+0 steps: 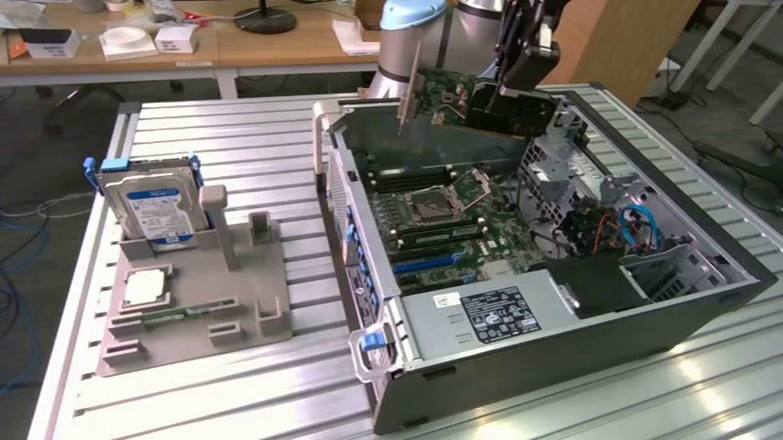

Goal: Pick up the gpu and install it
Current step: 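Insert the gpu into the slot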

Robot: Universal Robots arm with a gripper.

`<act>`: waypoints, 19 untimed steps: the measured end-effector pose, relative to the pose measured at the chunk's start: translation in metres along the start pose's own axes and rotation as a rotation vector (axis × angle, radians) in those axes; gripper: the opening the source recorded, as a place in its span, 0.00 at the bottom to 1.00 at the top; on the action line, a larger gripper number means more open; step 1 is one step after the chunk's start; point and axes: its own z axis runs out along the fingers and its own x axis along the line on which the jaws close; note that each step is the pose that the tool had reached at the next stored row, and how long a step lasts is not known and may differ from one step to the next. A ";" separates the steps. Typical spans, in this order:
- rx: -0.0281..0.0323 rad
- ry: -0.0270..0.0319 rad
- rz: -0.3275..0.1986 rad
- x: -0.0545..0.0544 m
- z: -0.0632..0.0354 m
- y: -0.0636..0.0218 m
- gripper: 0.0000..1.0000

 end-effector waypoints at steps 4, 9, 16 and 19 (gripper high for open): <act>-0.0020 0.0007 -0.034 0.000 0.0000 0.0000 0.26; -0.0042 0.0010 -0.069 0.000 0.0000 0.0000 0.26; -0.0076 0.0031 -0.131 0.000 0.0000 0.0000 0.26; -0.0091 0.0041 -0.159 0.000 0.0000 0.0000 0.26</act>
